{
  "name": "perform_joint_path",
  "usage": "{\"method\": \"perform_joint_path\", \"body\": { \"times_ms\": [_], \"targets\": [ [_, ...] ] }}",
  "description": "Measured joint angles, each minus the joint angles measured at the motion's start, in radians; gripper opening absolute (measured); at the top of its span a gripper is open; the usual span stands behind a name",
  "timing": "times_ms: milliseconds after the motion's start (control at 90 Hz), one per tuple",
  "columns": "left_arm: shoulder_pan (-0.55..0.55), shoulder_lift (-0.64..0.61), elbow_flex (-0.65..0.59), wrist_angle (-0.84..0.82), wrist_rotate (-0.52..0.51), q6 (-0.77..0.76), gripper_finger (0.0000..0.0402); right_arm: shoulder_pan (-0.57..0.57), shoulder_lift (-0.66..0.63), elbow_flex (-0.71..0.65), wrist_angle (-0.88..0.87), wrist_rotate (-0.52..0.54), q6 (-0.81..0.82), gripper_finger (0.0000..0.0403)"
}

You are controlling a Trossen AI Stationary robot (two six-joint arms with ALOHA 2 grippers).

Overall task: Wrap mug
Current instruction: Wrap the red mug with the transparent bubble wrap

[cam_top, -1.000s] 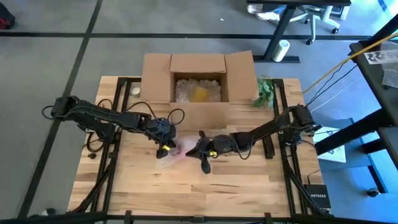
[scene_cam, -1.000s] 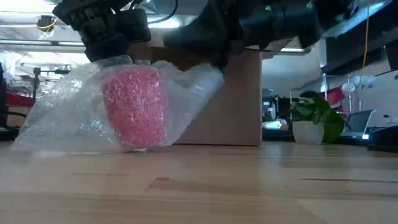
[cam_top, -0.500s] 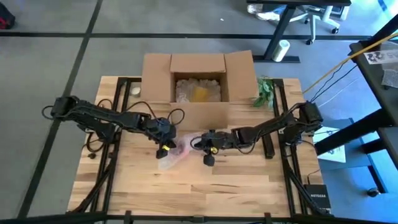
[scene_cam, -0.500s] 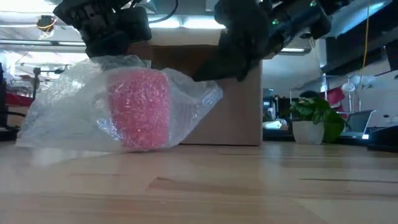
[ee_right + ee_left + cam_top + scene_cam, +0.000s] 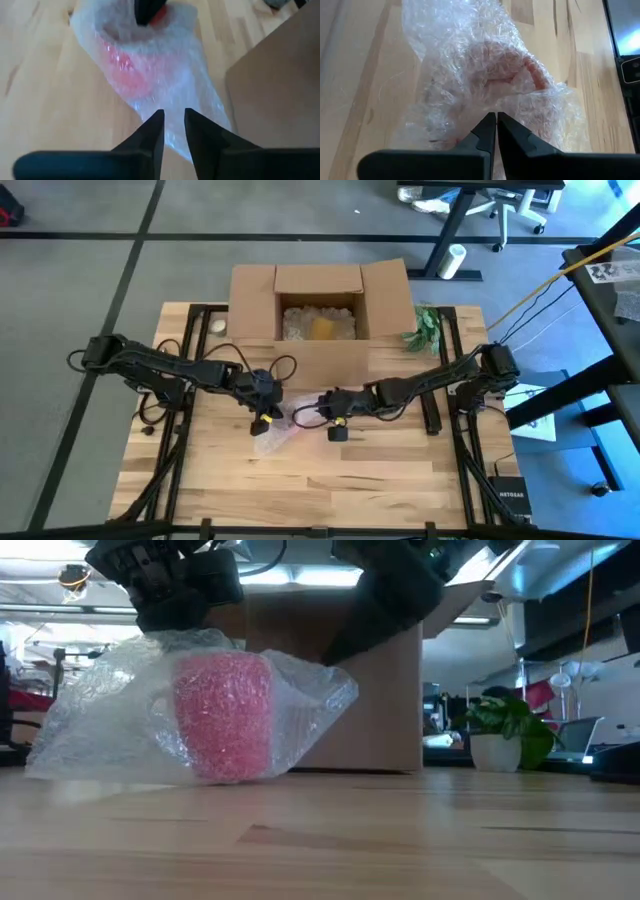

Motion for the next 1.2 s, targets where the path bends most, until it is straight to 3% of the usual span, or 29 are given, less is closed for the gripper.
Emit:
{"method": "perform_joint_path", "body": {
  "times_ms": [333, 633, 722, 867, 1200],
  "targets": [
    [0.0, 0.0, 0.0, 0.0, 0.0, 0.001, 0.0, -0.014, 0.008, 0.0, -0.002, 0.103, -0.072, 0.0074],
    [0.0, 0.0, 0.0, 0.0, -0.001, -0.004, 0.0, -0.039, 0.073, 0.0, 0.047, 0.04, -0.075, 0.0073],
    [0.0, 0.0, 0.0, 0.0, -0.001, 0.002, 0.0, -0.039, 0.08, 0.001, 0.07, 0.076, -0.074, 0.006],
    [0.001, 0.0, 0.0, 0.0, -0.001, 0.002, 0.0, -0.039, 0.081, 0.0, 0.086, 0.084, -0.074, 0.0008],
    [0.0, 0.0, 0.0, 0.008, -0.001, 0.007, 0.0, -0.03, 0.082, 0.104, 0.109, 0.025, -0.071, 0.0]
  ]
}}
